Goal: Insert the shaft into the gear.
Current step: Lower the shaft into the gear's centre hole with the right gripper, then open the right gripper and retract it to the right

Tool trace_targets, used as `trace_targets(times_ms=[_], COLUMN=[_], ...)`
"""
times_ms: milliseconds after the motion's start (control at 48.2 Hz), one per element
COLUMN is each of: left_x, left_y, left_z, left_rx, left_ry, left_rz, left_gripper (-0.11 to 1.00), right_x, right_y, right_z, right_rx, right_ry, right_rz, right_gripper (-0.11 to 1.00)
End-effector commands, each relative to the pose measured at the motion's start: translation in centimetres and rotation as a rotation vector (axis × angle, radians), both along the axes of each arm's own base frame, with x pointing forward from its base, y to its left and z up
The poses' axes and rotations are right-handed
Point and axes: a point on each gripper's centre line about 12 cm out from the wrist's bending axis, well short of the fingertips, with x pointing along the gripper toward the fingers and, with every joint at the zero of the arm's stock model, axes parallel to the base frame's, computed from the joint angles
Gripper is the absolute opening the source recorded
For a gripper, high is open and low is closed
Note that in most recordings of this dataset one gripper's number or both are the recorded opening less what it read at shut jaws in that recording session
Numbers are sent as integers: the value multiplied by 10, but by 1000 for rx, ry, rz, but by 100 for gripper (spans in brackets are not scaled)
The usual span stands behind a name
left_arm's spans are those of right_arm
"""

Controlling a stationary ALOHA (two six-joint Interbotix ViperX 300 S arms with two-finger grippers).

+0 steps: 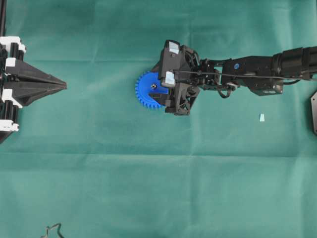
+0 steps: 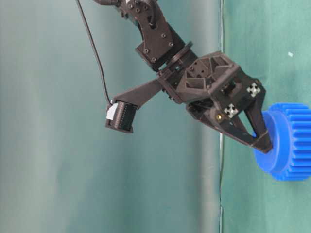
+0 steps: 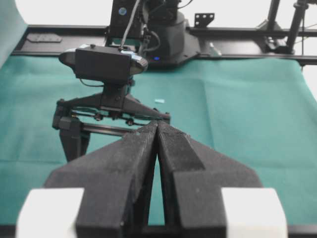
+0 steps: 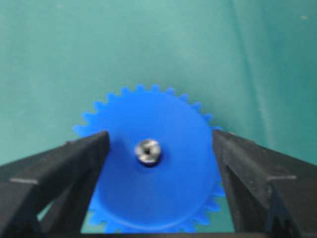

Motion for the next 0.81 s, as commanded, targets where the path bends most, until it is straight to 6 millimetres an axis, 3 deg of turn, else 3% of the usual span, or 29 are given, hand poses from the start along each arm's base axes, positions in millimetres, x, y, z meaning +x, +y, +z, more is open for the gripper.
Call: trace_targets(times_ms=[0, 332, 581, 789], left_x=[2, 2, 2, 1], left_y=[0, 0, 0, 0], left_z=[10, 12, 11, 13], left_rx=[3, 3, 4, 1], left_ry=[-26, -29, -29, -35], left_rz=[-2, -2, -2, -2], left_gripper=[0, 0, 0, 0], right_x=[3, -21, -38, -68], right_y=[2, 5, 8, 15], right_z=[32, 95, 100, 119], right_rx=[-9, -30, -29, -36], right_ry=[-68, -169, -185, -241], right_rz=[5, 12, 11, 16], right_gripper=[93, 93, 93, 93])
